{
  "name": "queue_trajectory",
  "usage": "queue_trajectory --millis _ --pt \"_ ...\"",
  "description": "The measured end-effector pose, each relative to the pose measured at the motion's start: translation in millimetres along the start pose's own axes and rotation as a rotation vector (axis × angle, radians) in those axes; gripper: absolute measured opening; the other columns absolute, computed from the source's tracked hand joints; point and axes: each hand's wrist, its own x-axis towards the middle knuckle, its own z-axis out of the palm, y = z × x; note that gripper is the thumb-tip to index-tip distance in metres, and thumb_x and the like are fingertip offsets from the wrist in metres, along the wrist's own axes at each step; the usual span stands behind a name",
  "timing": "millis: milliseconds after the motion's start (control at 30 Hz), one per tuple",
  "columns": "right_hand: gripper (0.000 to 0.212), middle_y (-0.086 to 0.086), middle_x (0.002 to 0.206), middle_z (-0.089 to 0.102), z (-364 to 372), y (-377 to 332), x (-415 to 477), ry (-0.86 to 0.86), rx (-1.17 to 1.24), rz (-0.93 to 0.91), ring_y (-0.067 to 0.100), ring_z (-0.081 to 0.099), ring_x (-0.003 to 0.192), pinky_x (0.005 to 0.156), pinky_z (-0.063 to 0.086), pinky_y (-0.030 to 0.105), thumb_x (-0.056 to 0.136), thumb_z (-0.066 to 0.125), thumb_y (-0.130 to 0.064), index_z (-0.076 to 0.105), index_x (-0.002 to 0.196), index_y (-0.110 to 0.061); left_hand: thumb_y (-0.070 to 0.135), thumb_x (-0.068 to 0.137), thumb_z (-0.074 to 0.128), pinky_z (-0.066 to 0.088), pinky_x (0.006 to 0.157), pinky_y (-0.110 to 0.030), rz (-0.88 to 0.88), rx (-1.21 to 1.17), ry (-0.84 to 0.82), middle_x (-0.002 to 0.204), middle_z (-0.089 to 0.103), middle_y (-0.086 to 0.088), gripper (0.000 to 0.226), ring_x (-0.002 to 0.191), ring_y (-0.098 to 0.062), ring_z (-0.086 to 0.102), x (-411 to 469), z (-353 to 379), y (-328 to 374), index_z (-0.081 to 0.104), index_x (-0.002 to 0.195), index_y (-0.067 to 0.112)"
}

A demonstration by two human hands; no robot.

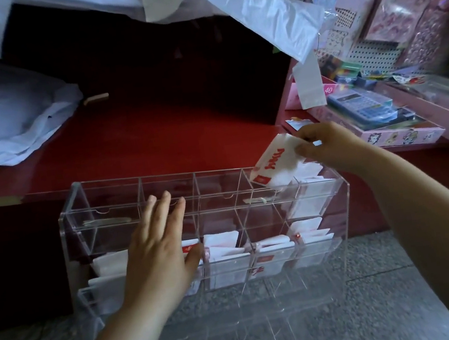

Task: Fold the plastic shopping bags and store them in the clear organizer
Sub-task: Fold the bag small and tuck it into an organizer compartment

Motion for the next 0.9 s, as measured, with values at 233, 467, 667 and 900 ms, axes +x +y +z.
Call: queue_trajectory --millis 233,467,667,900 --pt "0.028 0.005 0.094 0.062 16.4 -7.6 11.5 -0.029 -0.389 -0.075 0.025 0.051 0.101 0.097 0.024 0.032 0.093 0.040 -0.014 0.064 0.107 -0.014 0.023 0.059 0.085 0.029 0.089 -0.048 -0.002 0.005 0.012 0.133 0.049 -0.023 0.084 0.125 -0.029 0.024 0.3 1.7 1.7 0.040 0.127 0.005" --pt "0.022 0.001 0.108 0.064 40.4 -10.3 23.4 -0.096 -0.365 -0.050 0.023 0.042 0.115 0.100 0.022 0.031 0.088 0.056 -0.028 0.067 0.106 -0.023 0.029 0.062 0.075 0.030 0.088 -0.046 -0.009 0.007 0.025 0.133 0.049 -0.022 0.077 0.125 -0.028 0.025 0.3 2.2 2.0 0.043 0.127 0.004" --pt "0.023 -0.001 0.114 0.060 48.6 -7.7 27.3 -0.113 -0.345 -0.048 0.022 0.038 0.117 0.100 0.021 0.032 0.083 0.062 -0.034 0.068 0.104 -0.025 0.034 0.063 0.073 0.033 0.086 -0.042 -0.003 0.038 0.040 0.131 0.051 -0.021 0.076 0.124 -0.028 0.027 1.9 2.5 2.5 0.043 0.126 0.005" --pt "0.026 -0.006 0.102 0.053 43.1 -6.8 27.9 -0.261 -0.368 -0.046 0.022 0.032 0.120 0.104 0.015 0.034 0.085 0.061 -0.037 0.066 0.107 -0.024 0.023 0.048 0.090 0.045 0.078 -0.054 -0.048 0.007 0.006 0.137 0.038 -0.012 0.088 0.124 -0.027 0.026 1.1 -0.7 6.8 0.052 0.125 0.000"
